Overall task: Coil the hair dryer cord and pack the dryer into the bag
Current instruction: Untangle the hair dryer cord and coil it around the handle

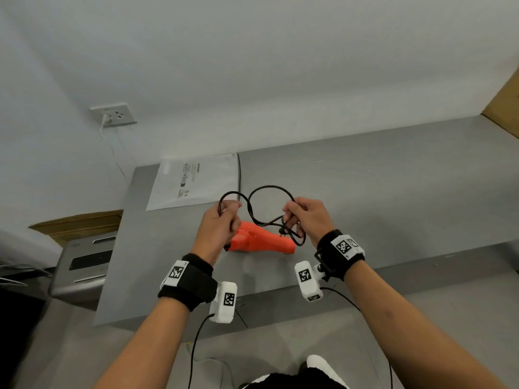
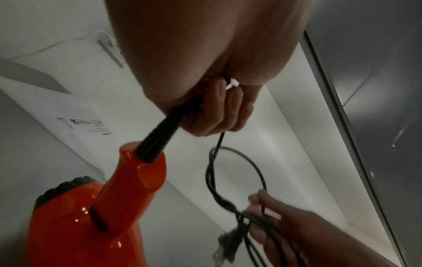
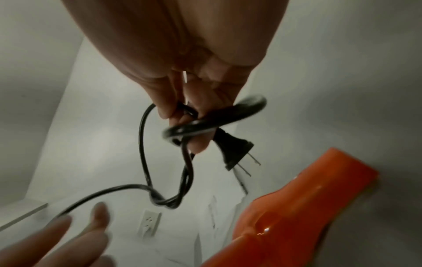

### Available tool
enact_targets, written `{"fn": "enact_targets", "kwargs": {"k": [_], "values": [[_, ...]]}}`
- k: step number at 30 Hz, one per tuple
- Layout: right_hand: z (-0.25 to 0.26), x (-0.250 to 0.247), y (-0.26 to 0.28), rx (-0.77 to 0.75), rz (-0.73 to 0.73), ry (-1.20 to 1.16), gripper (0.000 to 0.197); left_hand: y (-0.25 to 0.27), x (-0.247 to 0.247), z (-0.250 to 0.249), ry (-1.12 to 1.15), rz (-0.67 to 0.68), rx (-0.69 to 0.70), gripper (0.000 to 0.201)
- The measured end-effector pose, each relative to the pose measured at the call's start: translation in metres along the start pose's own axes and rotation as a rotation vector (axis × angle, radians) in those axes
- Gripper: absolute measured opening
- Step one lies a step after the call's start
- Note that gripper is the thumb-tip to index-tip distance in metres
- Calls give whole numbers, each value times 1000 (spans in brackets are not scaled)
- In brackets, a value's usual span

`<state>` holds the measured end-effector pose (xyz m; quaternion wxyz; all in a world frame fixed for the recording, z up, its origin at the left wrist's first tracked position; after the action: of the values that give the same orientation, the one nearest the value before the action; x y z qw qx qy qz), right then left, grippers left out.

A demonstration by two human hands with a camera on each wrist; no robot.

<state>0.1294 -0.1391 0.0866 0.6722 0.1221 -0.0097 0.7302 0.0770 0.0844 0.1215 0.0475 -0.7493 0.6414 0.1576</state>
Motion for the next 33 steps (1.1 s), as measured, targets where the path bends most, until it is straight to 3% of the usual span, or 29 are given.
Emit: {"fn": "enact_targets", "kwargs": {"k": [4,9,13,16,21,28,33], "values": [[19,32,2,-81,72,-62,25,-4,23,-2,-124,121,-35,26],[25,61,5,-163,141,-126,24,-3,45,-1,-332,237,28,49],[29,58,7,-163,112,-153,22,3,41,1,-336,240,99,33],[39,34,0,-164,-32,-213,23,-2,19,15,-466,77,109,16],[44,-37,-20,-172,-311,-194,23,-6,-31,33,-445,-136,33,14],[-27,-124,-43,102,-568,278,26,-13,-53,39,-327,-192,-74,12],[-39,-142,-32,160,-676,277,25,-9,-63,39,-134,-226,-163,25]]}}
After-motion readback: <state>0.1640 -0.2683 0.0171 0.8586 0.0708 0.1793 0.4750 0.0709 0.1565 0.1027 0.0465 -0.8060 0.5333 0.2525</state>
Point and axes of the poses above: each hand's wrist, its own y-axis away from the middle knuckle, its own x-axis out of the palm, z = x × y, the point moved 6 cm from there along -y, towards the middle knuckle, and after that the axes turned 15 degrees about -y, right-handed, at the moved point
